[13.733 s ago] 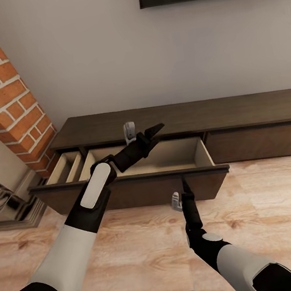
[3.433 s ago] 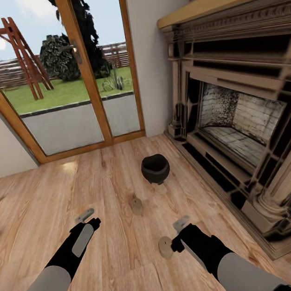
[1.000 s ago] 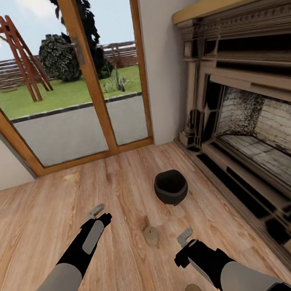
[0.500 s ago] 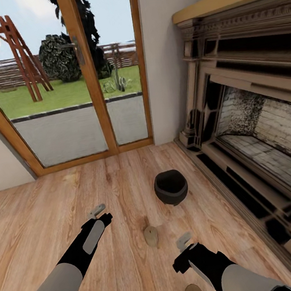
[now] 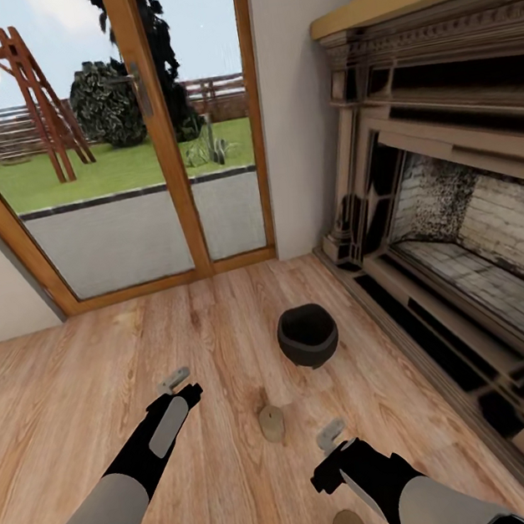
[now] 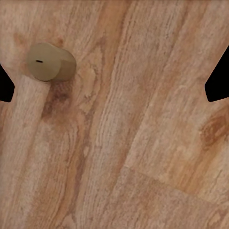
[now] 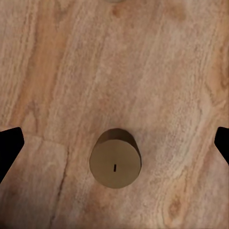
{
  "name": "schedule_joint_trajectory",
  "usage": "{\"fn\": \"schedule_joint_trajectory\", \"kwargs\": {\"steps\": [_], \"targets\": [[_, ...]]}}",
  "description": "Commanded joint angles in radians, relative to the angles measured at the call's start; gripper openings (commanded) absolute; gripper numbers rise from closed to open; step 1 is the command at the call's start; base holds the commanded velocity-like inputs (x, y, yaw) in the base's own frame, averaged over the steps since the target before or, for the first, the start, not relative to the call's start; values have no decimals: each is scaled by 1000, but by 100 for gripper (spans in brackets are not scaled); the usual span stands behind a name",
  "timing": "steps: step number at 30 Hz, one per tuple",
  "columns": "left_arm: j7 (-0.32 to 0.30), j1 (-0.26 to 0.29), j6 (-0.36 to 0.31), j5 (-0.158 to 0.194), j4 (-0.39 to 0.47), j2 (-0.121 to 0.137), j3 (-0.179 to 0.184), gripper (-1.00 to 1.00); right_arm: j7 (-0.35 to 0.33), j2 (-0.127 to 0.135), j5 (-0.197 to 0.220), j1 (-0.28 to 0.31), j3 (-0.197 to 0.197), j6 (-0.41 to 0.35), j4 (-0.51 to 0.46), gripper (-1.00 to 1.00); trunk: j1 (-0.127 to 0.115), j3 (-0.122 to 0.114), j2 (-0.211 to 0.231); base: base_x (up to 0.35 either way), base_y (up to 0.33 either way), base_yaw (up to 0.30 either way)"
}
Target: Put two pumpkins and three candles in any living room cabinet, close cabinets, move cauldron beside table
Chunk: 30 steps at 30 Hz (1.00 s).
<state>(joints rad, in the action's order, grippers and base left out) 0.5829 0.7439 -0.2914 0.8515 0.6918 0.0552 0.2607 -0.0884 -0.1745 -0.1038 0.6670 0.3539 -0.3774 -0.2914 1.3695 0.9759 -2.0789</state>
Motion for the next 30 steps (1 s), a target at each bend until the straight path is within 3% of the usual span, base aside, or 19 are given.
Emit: {"fn": "schedule_joint_trajectory", "kwargs": {"steps": [1,30], "targets": [[0,0,0,0,0,0,0,100,0,0,0,0,0,-1,0,100,4,3,-7,0,0,0],[1,0,0,0,0,2,0,100,35,0,6,0,-1,-37,29,100,115,94,-210,0,0,0]]}}
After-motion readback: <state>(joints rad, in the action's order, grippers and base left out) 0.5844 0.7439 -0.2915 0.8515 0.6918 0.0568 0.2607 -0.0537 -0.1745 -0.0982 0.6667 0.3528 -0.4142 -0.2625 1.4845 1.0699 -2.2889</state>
